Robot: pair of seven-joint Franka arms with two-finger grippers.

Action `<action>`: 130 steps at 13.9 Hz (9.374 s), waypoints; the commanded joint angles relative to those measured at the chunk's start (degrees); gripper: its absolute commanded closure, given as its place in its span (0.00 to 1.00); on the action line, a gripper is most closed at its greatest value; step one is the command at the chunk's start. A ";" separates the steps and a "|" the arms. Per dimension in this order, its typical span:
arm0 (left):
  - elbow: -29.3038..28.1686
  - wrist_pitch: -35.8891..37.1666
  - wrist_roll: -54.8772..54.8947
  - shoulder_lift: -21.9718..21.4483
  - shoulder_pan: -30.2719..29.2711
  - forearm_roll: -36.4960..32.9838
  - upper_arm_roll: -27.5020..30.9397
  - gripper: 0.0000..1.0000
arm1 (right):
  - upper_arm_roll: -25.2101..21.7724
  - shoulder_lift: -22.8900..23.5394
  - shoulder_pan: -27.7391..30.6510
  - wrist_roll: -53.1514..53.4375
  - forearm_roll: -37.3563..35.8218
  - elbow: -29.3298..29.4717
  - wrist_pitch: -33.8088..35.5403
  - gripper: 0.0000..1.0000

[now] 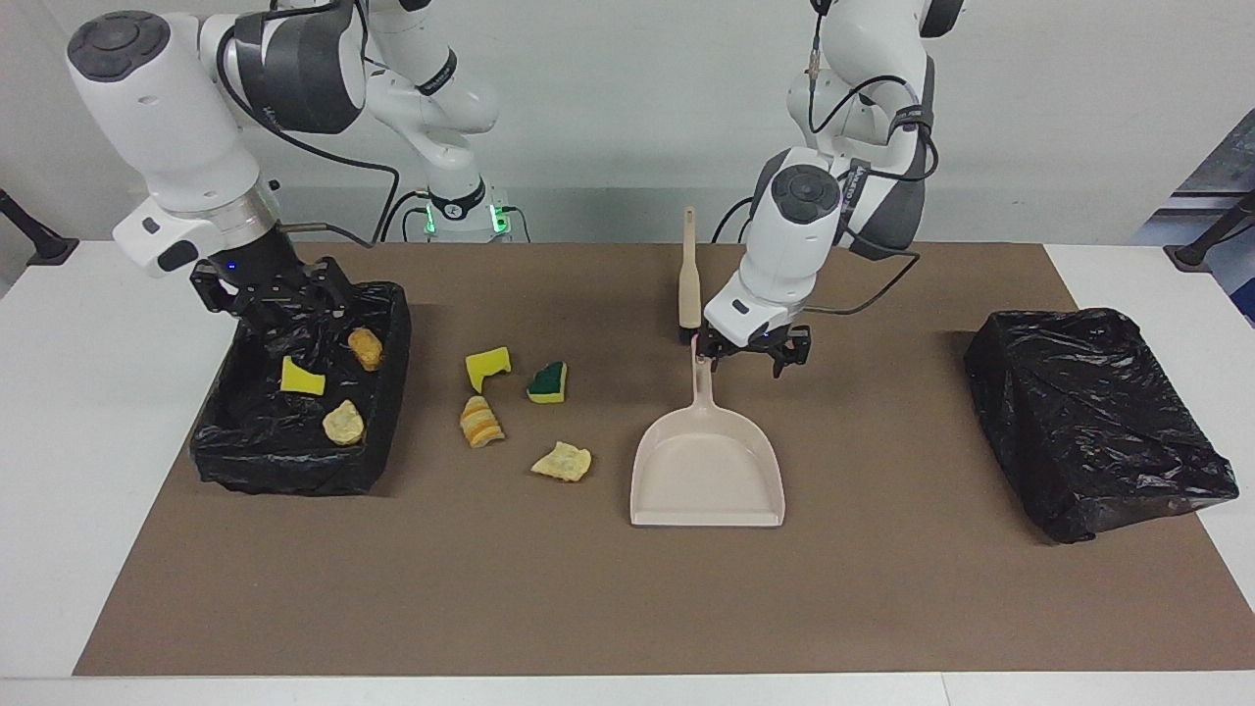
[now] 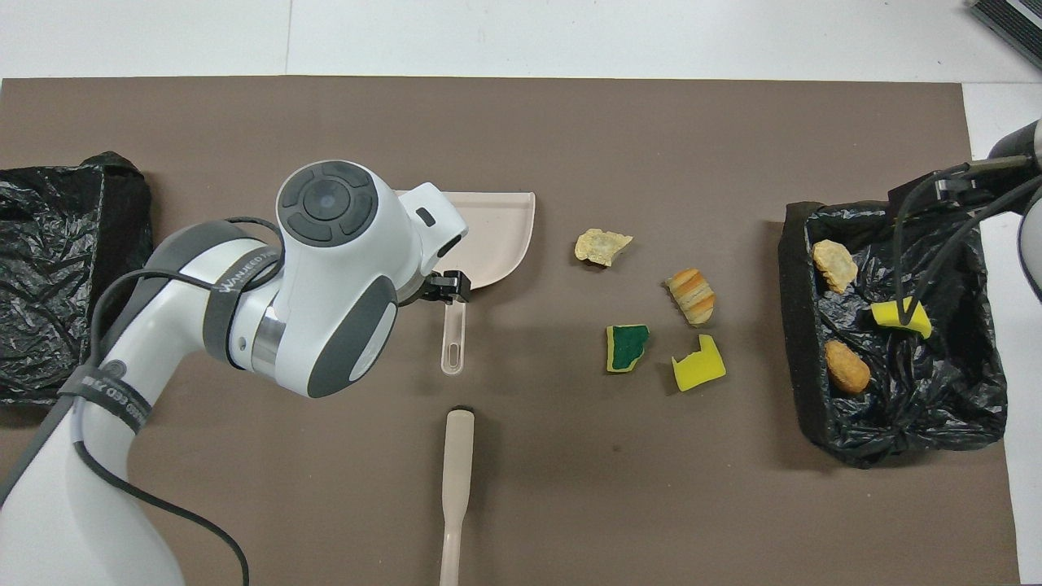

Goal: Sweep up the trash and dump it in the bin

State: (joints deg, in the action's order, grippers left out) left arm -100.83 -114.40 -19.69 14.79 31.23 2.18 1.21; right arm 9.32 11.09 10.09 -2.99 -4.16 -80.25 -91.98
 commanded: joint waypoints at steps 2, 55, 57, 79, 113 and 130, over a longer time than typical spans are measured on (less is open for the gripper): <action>-5.42 -6.70 -2.72 -0.91 2.17 -0.34 0.72 0.00 | 0.43 -1.07 0.55 0.35 -0.68 -0.87 1.18 0.00; 14.62 11.13 84.29 8.76 -6.27 -17.21 1.07 1.00 | -6.86 -13.30 -46.80 45.75 8.73 -33.83 -24.37 0.00; 13.82 11.65 84.29 8.15 -6.09 -17.21 1.07 1.00 | -6.78 -10.57 -49.80 51.74 5.67 -33.48 -26.66 0.00; 5.03 6.74 81.48 3.75 -4.33 -18.09 0.90 1.00 | -6.25 -6.17 -68.62 69.00 10.38 -44.91 -36.26 0.12; 4.41 10.25 76.29 2.87 -2.75 -17.65 0.72 1.00 | -6.95 -18.56 -46.05 49.77 3.46 -39.28 -7.27 1.00; 0.54 9.02 76.03 0.76 -1.61 -17.39 0.72 1.00 | -6.69 -18.74 -25.29 34.89 1.75 -57.92 -20.34 1.00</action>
State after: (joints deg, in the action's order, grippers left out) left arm -97.89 -104.70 56.84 17.38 28.98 -14.61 1.51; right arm 1.93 -6.70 -15.27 30.51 -5.93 -137.11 -110.54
